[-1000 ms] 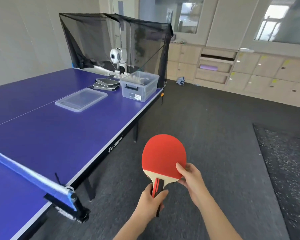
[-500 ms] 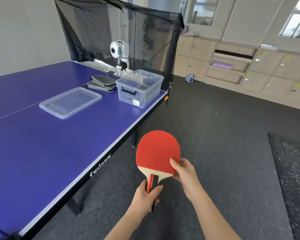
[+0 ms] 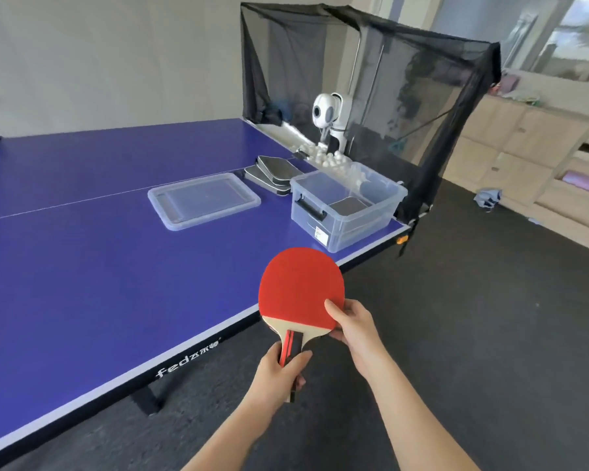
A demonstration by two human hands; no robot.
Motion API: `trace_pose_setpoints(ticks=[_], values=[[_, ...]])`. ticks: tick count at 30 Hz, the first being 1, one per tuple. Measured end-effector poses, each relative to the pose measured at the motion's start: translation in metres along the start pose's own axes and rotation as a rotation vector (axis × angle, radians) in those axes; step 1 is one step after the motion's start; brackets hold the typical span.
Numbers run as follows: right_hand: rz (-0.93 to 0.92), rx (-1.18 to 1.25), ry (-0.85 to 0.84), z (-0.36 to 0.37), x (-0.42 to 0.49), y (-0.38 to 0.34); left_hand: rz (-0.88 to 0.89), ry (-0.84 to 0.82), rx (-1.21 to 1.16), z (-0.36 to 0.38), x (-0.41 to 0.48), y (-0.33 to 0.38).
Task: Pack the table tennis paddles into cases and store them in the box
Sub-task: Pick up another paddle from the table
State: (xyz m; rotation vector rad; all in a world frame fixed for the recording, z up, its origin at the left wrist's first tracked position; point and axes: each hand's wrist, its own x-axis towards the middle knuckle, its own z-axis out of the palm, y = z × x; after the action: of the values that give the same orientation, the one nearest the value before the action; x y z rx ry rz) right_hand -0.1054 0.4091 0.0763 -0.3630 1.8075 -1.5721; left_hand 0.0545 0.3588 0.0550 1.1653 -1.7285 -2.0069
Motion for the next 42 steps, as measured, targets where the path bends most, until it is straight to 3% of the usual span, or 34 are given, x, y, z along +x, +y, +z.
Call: trace_pose_setpoints(ticks=[8,22,35,42], values=[[0.053,-0.053,-0.207,0.046,0.105,-0.019,-0.041,0.215,-0.105,-0.016,0.078,0.015],[0.124,-0.236,-0.386,0.171,0.297,-0.026,-0.144,0.445,-0.232,-0.095,0.251,0.033],[0.201,-0.495,-0.602,0.267,0.358,0.016,-0.326,0.664,-0.173,-0.158,0.292,0.005],[0.173,-0.615,-0.612,0.304,0.36,0.05,-0.418,0.786,-0.125,-0.18,0.297,-0.02]])
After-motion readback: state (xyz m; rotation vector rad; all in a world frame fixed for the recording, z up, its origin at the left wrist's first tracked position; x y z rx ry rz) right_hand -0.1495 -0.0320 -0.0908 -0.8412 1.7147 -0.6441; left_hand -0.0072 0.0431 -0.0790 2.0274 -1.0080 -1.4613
